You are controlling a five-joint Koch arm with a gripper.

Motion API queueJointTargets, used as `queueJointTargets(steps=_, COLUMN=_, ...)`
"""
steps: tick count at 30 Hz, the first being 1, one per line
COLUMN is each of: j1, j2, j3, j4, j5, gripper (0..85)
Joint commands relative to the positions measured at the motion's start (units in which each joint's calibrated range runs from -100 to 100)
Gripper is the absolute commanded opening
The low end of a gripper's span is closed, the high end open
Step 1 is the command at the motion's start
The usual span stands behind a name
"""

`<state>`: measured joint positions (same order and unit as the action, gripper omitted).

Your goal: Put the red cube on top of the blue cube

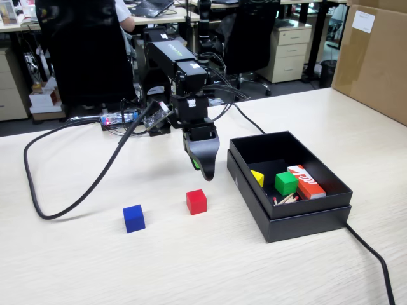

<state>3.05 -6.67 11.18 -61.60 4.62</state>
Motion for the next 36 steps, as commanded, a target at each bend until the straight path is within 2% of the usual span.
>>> queueJointTargets(steps=1, j1=-0.34, j2=0.99, j3=5.05, j4=1.42, j5=-0.15, gripper=47.5)
queueJointTargets(steps=11, j1=-2.05, j2=6.72, j3=5.77, j4=4.53, j5=-1.07, gripper=47.5)
queueJointTargets(steps=34, j1=-2.15, j2=10.74, j3=0.42, j4=13.00, j5=-1.76, gripper=47.2)
queueJointTargets(steps=36, j1=-2.20, j2=11.20, j3=0.42, j4=13.00, j5=-1.76, gripper=44.9)
